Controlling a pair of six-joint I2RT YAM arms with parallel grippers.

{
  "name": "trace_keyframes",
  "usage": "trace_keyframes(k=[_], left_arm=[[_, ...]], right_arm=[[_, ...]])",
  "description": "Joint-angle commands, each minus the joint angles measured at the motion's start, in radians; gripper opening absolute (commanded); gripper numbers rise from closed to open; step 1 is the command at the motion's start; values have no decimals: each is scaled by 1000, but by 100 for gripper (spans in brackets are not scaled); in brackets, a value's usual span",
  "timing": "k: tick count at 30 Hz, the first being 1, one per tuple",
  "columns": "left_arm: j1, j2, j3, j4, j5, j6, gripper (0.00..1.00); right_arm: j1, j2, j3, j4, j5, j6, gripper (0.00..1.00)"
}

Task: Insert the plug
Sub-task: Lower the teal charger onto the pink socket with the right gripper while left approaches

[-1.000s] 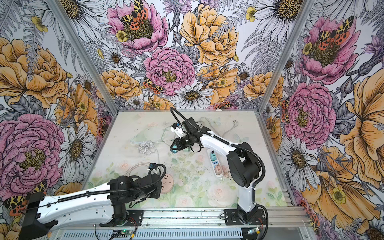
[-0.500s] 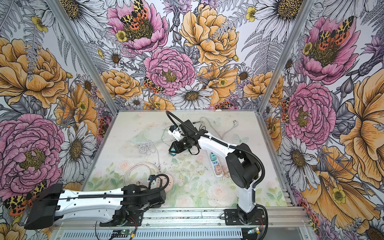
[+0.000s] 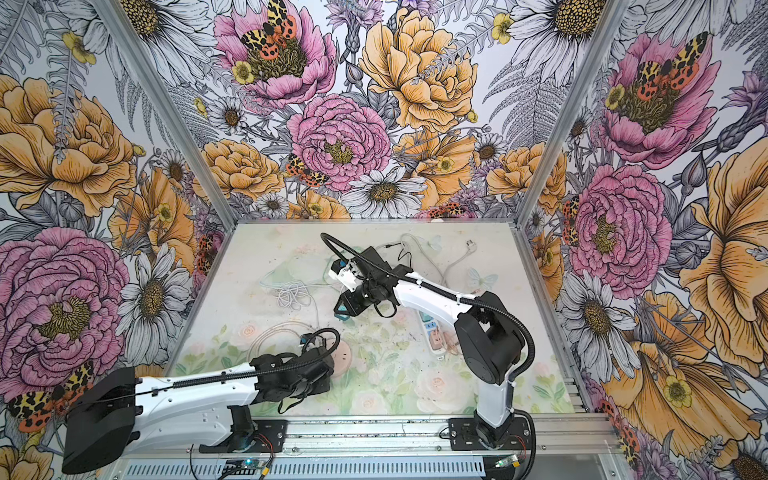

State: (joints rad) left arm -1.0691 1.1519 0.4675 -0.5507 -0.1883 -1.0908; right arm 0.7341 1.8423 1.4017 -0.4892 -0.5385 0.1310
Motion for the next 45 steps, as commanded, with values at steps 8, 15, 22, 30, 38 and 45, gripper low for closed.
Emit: trace_keyframes(k=[8,15,22,30,38,45], left_arm=[[96,-134,212,-274,27,192,17],[254,-410,314,-569,-52,244,20],[418,-484,337,-576,-73,267,23],[497,-477,367,-561,-55,334,24],[527,-473,355,-549,-40,347,23],[528,-468,354,-548,-34,344,23]], right_arm=[[94,-15,-26,11,123,-253,0],[104,26,-34,26,60,-319,0],[118,50,-74,89,52,-366,0],[125,83,-95,151,19,-384,0],[143,97,-111,157,37,-427,0],[143,103,-142,156,64,-453,0]])
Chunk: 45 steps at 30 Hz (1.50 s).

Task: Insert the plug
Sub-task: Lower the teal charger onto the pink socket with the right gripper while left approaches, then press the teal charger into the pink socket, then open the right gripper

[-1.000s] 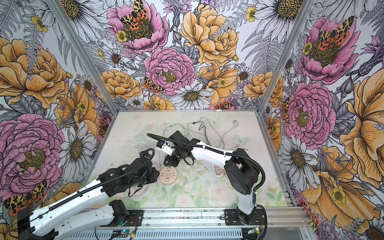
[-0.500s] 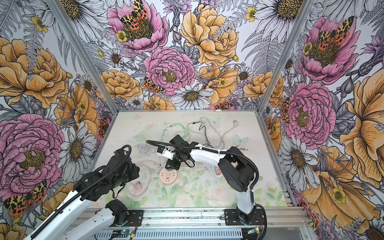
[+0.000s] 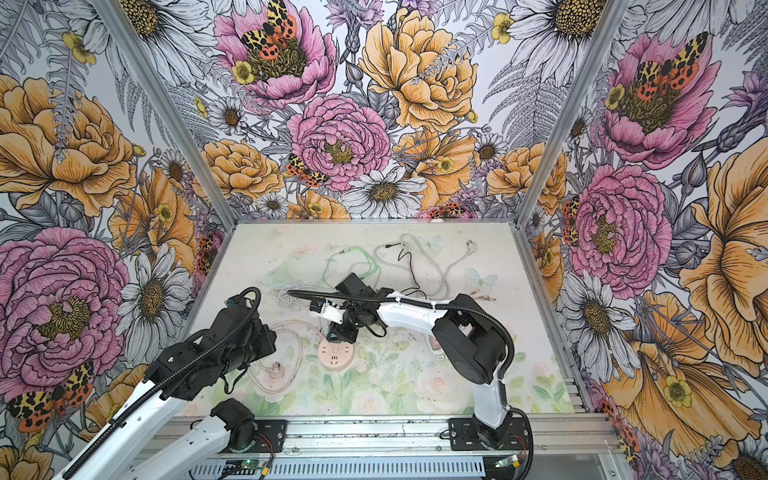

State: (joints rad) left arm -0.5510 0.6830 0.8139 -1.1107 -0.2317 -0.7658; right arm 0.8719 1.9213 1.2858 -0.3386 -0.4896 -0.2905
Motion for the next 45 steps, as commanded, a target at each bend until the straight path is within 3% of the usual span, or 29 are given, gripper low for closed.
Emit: trace_keyframes(k=[1,21,32,45], left_arm=[[10,4,8,12,11,19,23],[-2,20,27,31,62,10,23],[-56,-18,13,31,29,-49,24],[-63,15,25,32,-13,-49,27]], right_arm=[[5,25,-31,6,23,-39,0],[10,93,-182,129,51,-57,0],[26,125,-210,17,213,-139,0],[22,152,-169,-46,218,-96,0]])
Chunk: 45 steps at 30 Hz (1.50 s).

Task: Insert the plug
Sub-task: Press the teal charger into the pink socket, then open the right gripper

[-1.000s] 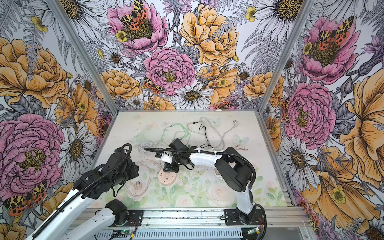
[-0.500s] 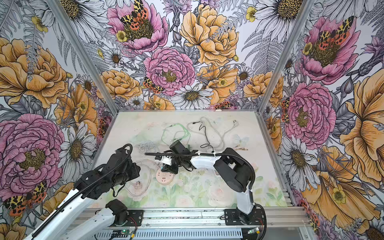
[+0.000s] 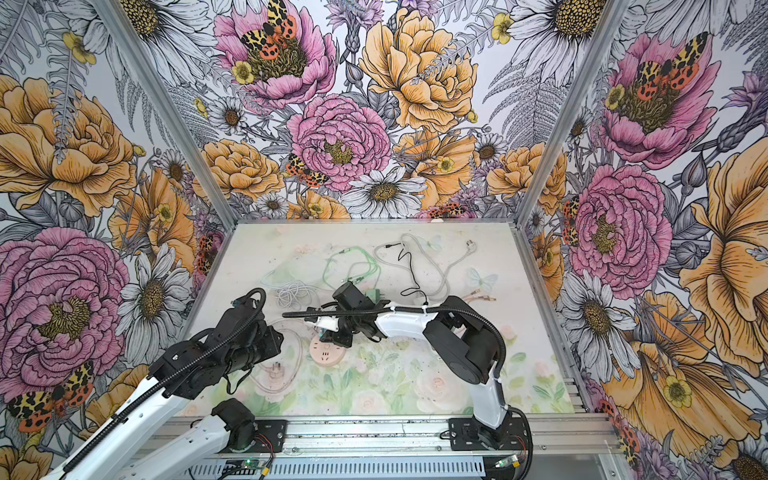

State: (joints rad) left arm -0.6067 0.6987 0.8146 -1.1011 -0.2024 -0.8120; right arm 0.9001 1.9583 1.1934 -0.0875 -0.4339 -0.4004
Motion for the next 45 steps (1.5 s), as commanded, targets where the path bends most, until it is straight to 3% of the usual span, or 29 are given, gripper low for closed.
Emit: trace_keyframes(k=[1,7,15,19,25,30,39,45], left_arm=[[-6,0,29,24,-46,0,27],[-7,2,41,40,-57,5,27],[-7,-25,42,41,-63,6,27],[-7,-29,45,41,-58,5,27],[-10,-48,44,41,-52,4,28],[-10,-45,43,42,-54,10,29],[-13,141,171,100,-81,149,35],[-40,392,351,177,-42,286,40]], right_arm=[[-6,106,-65,-307,166,24,2],[-6,60,-4,-359,168,28,20],[-10,-27,18,-357,172,30,28],[-11,-60,32,-356,148,30,42],[-16,-89,40,-356,141,53,47],[-18,-211,-16,-355,131,95,49],[-59,-517,-202,-345,144,230,53],[-261,-774,-334,-311,164,399,60]])
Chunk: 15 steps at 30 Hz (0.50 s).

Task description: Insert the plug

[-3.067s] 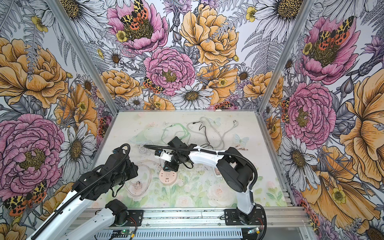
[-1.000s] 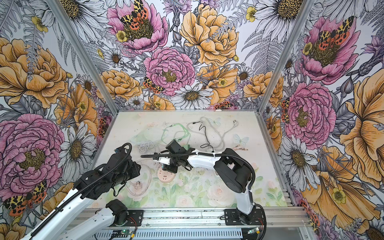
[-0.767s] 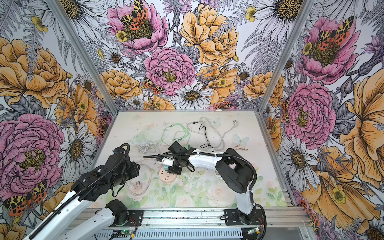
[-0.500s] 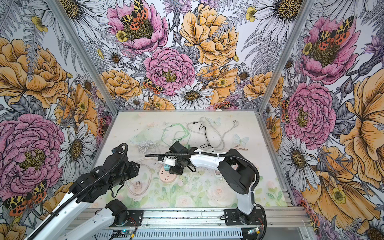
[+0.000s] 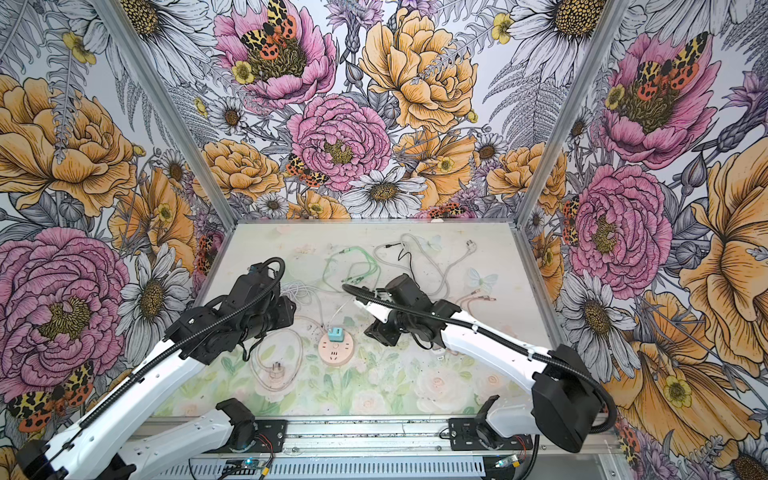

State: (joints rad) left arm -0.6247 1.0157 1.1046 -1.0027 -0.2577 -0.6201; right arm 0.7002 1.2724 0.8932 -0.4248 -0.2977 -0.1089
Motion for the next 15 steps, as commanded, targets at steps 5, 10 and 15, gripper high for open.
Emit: trace_keyframes(k=[5,10,15], left_arm=[[-105,290,190,197,34,148,45],[-136,577,389,204,72,145,47],[-150,825,566,245,76,86,49]], right_arm=[[-230,-240,-92,25,76,224,69],[-427,-246,-99,23,85,412,72],[-546,-168,-103,24,6,508,70]])
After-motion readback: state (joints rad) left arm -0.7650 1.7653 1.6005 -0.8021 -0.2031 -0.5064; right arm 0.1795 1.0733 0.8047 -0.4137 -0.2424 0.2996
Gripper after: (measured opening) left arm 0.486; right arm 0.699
